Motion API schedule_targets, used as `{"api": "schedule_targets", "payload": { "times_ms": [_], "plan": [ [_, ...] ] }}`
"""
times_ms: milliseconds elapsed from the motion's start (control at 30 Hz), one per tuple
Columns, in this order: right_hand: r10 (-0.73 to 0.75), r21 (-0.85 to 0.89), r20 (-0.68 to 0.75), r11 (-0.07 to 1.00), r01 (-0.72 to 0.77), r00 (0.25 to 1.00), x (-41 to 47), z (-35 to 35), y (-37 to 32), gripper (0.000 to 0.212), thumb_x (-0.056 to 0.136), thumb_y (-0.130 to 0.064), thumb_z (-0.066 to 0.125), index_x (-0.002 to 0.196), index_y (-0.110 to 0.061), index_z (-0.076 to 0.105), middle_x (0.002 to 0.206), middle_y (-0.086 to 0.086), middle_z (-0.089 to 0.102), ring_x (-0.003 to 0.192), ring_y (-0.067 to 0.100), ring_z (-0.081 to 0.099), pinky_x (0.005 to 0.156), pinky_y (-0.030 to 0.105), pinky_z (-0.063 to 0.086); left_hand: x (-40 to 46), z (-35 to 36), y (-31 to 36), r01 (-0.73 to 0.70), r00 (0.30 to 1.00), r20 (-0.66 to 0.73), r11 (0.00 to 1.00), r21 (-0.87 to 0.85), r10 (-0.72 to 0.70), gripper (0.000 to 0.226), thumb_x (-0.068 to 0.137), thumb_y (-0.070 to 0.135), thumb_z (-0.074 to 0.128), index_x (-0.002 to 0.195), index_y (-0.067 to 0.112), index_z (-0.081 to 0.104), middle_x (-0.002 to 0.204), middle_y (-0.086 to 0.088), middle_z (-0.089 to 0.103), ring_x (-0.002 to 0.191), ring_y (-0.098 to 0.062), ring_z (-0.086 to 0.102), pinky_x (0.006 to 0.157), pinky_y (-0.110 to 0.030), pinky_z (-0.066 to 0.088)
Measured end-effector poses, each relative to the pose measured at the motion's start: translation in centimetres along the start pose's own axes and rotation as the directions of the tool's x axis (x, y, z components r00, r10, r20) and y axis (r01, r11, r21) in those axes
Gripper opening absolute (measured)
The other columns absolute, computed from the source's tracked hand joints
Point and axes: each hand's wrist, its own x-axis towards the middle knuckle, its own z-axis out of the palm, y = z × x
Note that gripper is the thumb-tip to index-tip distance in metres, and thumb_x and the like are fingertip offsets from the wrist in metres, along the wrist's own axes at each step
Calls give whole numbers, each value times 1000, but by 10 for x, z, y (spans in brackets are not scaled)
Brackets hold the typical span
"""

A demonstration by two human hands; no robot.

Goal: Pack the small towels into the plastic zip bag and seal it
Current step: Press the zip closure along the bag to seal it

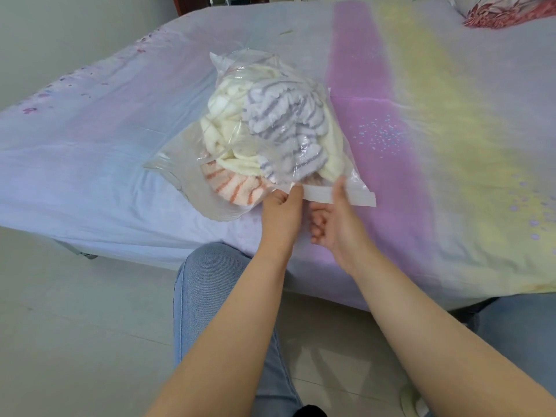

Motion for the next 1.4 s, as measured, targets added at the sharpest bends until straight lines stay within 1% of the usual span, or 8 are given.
{"api": "schedule_targets", "payload": {
  "times_ms": [267,333,467,633,833,1067,1200,1400],
  "plan": [
    [-22,78,-49,997,25,999,15,17,-3,22,94,-24,53,73,-15,54,48,-6,35,42,9,28,46,23,22,-4,-44,-2,241,967,112,965,-106,-229,71,84,77,33,105,17,65,95,1,72,77,-14,71,55,-28,54],
    [38,110,-66,993,-31,997,8,12,0,37,93,-21,53,105,10,39,47,-6,33,44,10,26,46,23,19,0,-55,-4,227,966,-40,913,-338,-255,52,93,60,46,103,13,67,95,-5,72,77,-17,73,61,-31,58],
    [113,-207,-39,971,-119,993,-15,2,-10,46,97,-40,46,59,-15,43,44,-3,32,43,14,26,42,21,22,-3,-49,-11,152,964,-154,927,-343,-215,12,93,17,62,99,8,67,88,-7,73,77,-20,71,72,-37,60],
    [-657,-714,39,509,481,753,-35,24,-42,24,78,-59,62,82,-40,48,75,-23,57,67,-6,53,59,8,37,-3,-36,-9,170,946,-151,834,-525,-288,19,87,16,71,98,1,68,75,-4,76,68,-15,73,56,-23,54],
    [-660,-887,373,-48,459,652,2,78,-50,53,85,-15,59,136,-17,45,127,8,46,118,28,45,91,36,43,-7,-38,-2,59,971,-215,981,-187,-100,33,83,14,72,56,13,53,47,10,54,44,-4,51,49,-18,43],
    [-690,-820,400,26,572,603,-8,64,-26,45,79,-5,41,115,-10,68,96,12,61,96,34,58,76,44,50,7,-57,13,-97,985,-135,994,44,103,34,95,12,50,80,-16,58,72,-30,61,70,-25,59,70,-45,55],
    [-699,-773,452,3,634,554,-25,63,-15,43,77,1,45,112,-8,70,95,14,64,91,37,61,71,48,52,23,-62,29,-121,983,-137,992,32,124,32,93,4,49,64,14,47,59,4,44,71,-13,47,62,-9,40],
    [-741,-808,359,58,586,568,-22,63,-14,45,83,-7,42,121,-11,66,109,10,63,99,33,56,84,41,48,-3,-57,13,-169,986,-1,983,76,169,18,93,8,54,75,4,56,54,3,51,49,2,51,52,-20,41]
  ]
}}
